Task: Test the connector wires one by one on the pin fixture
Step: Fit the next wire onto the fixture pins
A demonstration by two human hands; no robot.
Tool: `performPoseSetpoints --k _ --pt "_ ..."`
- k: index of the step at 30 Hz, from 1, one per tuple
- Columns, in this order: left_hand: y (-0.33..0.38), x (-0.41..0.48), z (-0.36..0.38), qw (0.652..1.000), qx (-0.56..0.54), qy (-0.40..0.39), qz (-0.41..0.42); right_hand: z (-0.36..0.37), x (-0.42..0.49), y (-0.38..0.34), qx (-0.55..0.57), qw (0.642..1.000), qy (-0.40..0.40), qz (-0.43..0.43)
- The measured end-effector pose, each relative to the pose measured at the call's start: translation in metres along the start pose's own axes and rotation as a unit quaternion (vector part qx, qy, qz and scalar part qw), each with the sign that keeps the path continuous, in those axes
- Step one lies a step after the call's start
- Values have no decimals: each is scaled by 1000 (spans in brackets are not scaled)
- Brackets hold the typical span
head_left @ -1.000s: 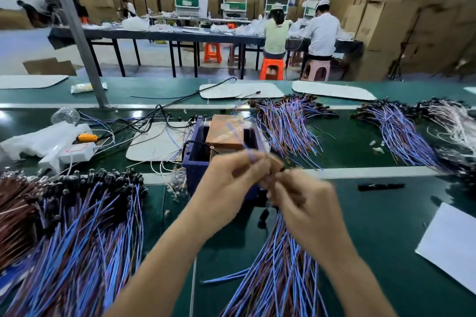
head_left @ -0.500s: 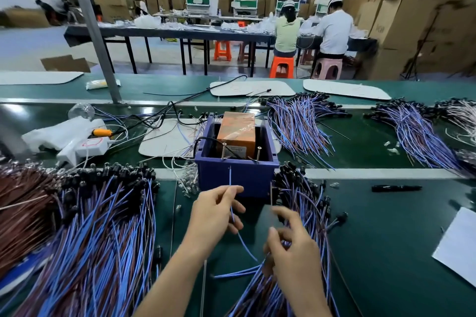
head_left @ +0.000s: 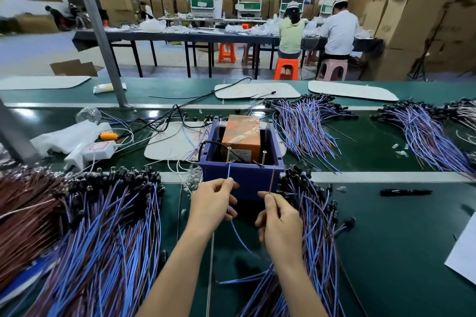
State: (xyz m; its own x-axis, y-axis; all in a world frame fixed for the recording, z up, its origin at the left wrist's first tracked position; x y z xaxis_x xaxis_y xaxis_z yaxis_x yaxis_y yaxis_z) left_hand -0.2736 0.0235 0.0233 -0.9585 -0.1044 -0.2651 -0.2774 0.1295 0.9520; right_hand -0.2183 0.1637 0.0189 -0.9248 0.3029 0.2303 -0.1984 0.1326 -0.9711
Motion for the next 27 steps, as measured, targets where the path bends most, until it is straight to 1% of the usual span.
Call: performPoseSetpoints --k 9,14,27 --pt "7 3 -3 1000 -5 16 19 9 17 9 -85 996 -24 -20" --pt "3 4 -6 1000 -1 23 7 13 16 12 -80 996 -43 -22" --pt "-3 5 -7 1000 8 21 -12 13 13 10 -66 997 -46 -7"
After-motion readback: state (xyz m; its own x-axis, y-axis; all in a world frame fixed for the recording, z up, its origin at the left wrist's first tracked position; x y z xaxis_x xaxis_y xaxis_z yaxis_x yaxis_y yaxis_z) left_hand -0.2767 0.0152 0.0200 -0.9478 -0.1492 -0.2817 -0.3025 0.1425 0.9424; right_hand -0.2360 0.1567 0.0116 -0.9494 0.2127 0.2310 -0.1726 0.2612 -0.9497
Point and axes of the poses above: each hand's wrist, its own x-axis towards the middle knuckle, its own z-axis out of the palm, y = z × x, the point moved 5 cm from there along x, towards the middle knuckle, and after that the axes turned 10 degrees about -z, right-handed, at the moved point
